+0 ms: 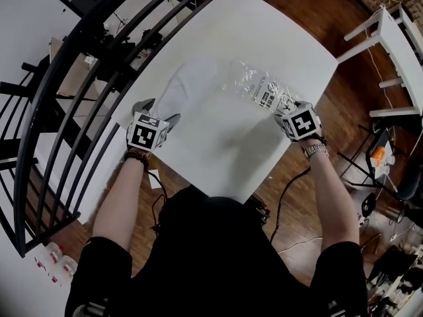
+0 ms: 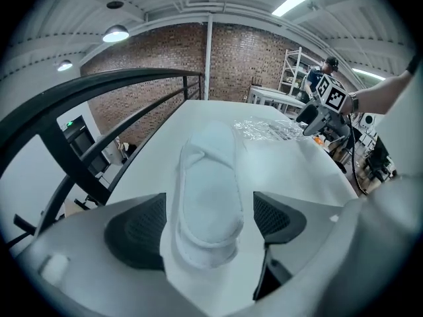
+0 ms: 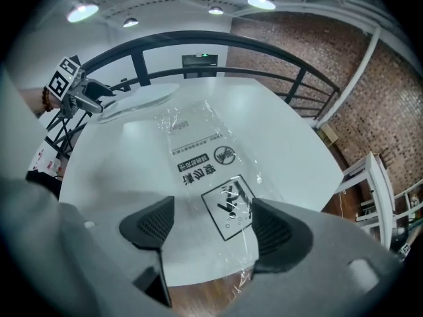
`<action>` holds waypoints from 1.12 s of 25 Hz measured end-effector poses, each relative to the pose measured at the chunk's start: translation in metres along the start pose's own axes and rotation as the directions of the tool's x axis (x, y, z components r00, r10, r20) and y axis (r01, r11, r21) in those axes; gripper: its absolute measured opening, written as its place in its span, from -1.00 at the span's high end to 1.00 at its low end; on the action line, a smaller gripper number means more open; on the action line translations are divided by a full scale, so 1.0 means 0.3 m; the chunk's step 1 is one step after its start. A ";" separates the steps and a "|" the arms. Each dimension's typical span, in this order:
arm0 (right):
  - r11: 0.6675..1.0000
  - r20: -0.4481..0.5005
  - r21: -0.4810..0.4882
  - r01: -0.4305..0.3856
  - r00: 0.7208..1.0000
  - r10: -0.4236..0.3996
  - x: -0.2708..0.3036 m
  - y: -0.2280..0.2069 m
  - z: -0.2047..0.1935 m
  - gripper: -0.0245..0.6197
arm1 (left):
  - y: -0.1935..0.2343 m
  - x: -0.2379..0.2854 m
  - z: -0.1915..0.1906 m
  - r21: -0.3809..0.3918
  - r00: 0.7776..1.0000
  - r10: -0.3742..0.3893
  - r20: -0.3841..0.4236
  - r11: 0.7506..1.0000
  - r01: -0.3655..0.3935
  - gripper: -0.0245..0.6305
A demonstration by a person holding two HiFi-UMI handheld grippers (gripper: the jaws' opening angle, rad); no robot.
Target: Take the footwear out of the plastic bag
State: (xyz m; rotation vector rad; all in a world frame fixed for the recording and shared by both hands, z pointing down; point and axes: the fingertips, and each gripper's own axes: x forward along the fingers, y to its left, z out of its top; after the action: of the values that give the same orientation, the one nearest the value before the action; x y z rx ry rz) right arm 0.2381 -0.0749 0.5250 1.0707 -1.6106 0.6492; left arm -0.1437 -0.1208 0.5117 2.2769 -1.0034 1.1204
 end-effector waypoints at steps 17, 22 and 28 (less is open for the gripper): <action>0.999 0.298 0.034 -0.037 0.954 0.025 -0.297 0.335 0.141 -0.04 | -0.251 -0.246 0.257 0.112 0.932 -0.221 0.287 0.974 0.196 -0.15; 0.999 0.394 0.042 -0.030 0.919 0.011 -0.367 0.407 0.185 0.26 | -0.360 -0.283 0.306 0.165 0.899 -0.302 0.318 0.951 0.261 -0.05; 0.999 0.496 0.043 0.010 0.868 -0.030 -0.466 0.485 0.236 0.79 | -0.465 -0.315 0.331 0.213 0.865 -0.374 0.335 0.924 0.317 0.10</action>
State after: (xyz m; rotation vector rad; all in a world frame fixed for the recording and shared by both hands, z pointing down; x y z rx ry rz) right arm 0.0840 -0.0234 0.3861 1.3588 -2.0285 0.4059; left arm -0.0278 -0.0513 0.3703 2.7209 -0.6011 0.6462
